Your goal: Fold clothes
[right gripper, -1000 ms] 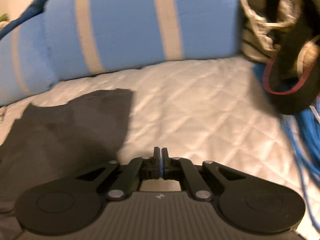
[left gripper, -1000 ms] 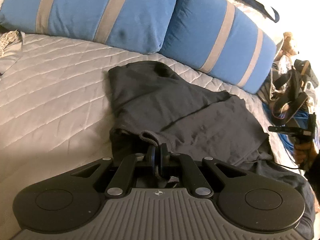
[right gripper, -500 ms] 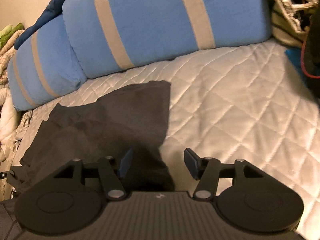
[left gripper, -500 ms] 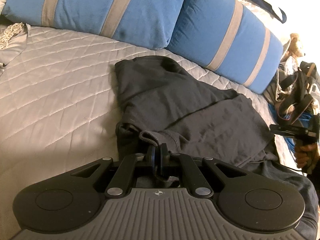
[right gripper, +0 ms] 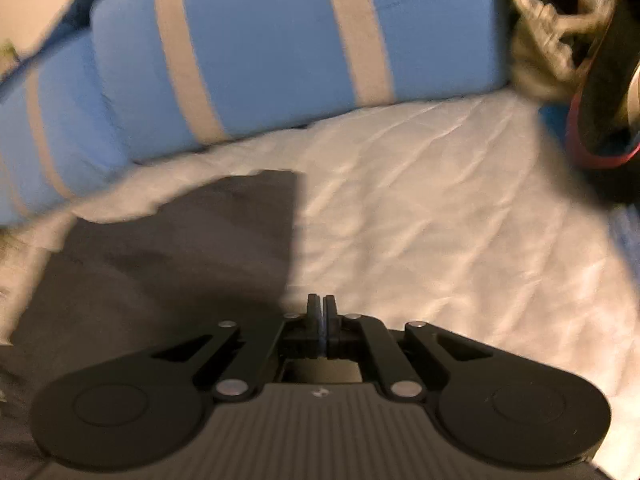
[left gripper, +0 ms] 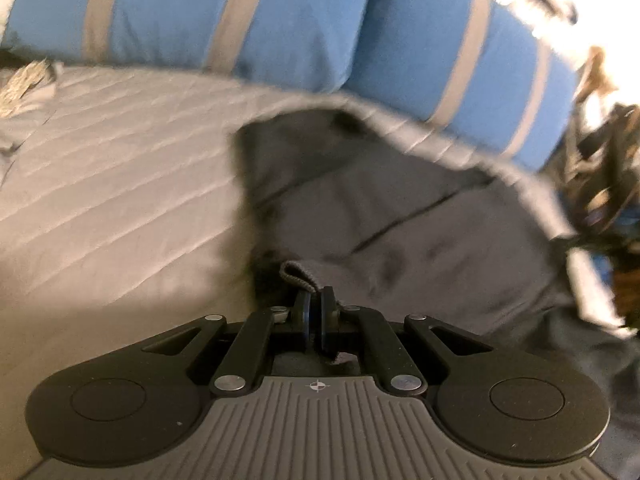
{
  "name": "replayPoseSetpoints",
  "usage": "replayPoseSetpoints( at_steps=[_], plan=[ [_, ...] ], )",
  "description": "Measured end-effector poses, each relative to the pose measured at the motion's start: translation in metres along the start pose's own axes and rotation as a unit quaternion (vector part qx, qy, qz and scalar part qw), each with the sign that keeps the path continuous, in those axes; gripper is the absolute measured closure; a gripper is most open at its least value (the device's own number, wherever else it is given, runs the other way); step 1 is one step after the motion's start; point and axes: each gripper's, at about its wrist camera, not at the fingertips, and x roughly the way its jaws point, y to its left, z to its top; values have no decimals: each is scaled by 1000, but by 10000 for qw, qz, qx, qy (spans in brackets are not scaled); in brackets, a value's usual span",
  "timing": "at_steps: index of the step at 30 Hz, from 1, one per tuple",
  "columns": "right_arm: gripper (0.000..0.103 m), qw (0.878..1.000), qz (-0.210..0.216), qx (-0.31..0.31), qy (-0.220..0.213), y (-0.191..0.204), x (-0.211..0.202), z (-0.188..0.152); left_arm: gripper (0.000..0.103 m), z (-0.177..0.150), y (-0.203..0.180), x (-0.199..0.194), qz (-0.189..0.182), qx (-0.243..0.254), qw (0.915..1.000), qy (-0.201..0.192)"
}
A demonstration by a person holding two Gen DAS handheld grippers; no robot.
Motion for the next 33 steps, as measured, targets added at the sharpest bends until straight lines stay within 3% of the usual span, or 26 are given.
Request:
replayPoseSetpoints(
  at_steps=[1, 2, 3, 4, 5, 7, 10, 18, 22, 25, 33],
  plan=[
    [95, 9999, -83, -92, 9, -1, -2, -1, 98, -3, 4, 3, 13, -91, 9999, 78],
    [96, 10000, -4, -26, 36, -5, -4, 0, 97, -5, 8, 5, -19, -176, 9998, 102],
    [87, 10000, 52, 73, -3, -10, -9, 1, 96, -7, 10, 4, -34, -226, 9997, 85],
    [66, 9999, 40, 74, -64, -13, -15, 2, 94, -8, 11, 3, -33, -258, 9996, 54],
    [59, 9999, 27, 74, -125, -16, -21, 2, 93, -9, 12, 2, -32, -291, 9996, 22],
    [21, 9997, -47, -11, -258, -18, -35, 3, 90, -10, 12, 0, 14, -362, 9993, 3],
    [0, 9979, -241, -322, -507, -14, -57, 2, 68, -7, 10, -9, 352, -364, 9987, -40],
    [0, 9945, -362, -787, -584, 4, -108, 3, 31, 9, 7, -66, 712, -502, 9947, -552],
    [0, 9945, -338, -683, -718, 8, -136, 8, 26, 20, -1, -105, 1050, -458, 9867, -1157],
    [0, 9949, -208, -480, -862, 12, -154, 13, 23, 25, -10, -132, 1037, -354, 9800, -1659],
    [0, 9900, 60, -658, -1248, 49, -189, 23, 21, 37, -46, -155, 764, -57, 9766, -2010]
  ],
)
